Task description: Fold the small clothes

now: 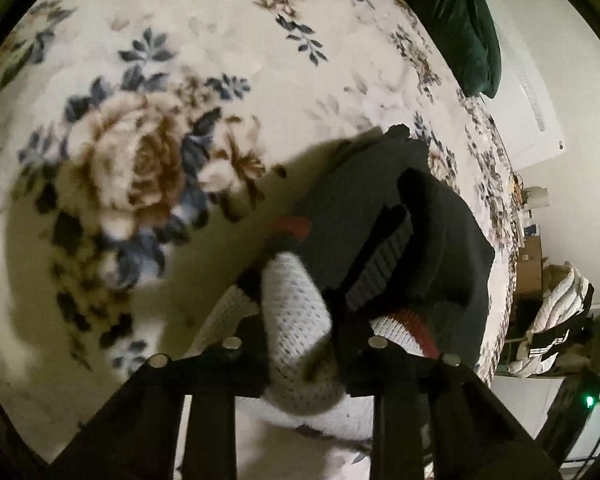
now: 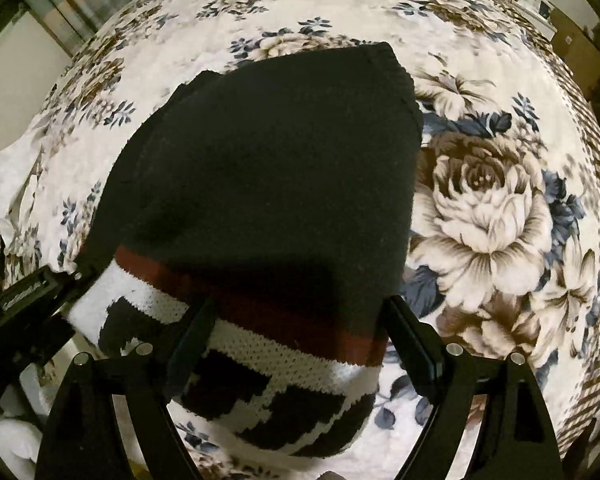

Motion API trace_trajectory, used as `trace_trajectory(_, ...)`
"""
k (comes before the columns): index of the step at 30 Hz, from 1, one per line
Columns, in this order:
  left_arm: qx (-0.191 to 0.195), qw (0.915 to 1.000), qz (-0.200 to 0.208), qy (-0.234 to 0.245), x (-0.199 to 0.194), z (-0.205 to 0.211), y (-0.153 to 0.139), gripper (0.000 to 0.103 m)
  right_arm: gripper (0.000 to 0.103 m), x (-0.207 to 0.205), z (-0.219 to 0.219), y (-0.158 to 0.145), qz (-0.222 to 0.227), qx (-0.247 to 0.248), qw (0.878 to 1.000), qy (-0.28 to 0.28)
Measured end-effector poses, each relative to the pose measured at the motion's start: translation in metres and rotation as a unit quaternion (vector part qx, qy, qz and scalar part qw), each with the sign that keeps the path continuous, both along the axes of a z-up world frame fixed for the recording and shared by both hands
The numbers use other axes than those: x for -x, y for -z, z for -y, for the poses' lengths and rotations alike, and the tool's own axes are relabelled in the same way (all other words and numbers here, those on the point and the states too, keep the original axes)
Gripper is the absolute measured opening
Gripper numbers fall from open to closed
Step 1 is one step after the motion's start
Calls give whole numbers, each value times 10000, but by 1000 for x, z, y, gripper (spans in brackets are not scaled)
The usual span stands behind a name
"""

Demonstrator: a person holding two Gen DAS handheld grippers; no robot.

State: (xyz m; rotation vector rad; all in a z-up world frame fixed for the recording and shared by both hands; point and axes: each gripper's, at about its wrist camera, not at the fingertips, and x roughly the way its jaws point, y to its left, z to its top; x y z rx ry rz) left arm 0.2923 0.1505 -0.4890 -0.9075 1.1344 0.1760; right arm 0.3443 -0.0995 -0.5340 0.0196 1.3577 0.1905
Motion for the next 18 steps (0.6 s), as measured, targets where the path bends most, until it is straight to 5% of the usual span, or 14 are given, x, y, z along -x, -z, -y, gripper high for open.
trace_trajectory(3, -263, 9993, -252, -86, 15, -9, 18, 18, 88, -1, 3, -1, -79, -42, 10000, 38)
trace_trajectory(5, -24, 9989, -360, -304, 24, -21, 35, 18, 88, -2, 6, 2, -157, -79, 9998, 43)
trace_trajectory(10, 161, 9996, -13, -245, 26, -17, 8, 23, 88, -10, 23, -2, -247, -549, 9981, 160)
trace_trajectory(12, 395, 9984, 8, -408, 33, -16, -3, 37, 88, -17, 37, -5, -242, -851, 9955, 331)
trace_trajectory(15, 962, 9911, 198, -899, 51, -15, -7, 76, 90, -36, 66, -7, -245, -1339, 9882, 707)
trace_trajectory(18, 1334, 9835, 295, -1182, 57, -1, -1, 79, 101, -62, 95, -2, -202, -1755, 9795, 969)
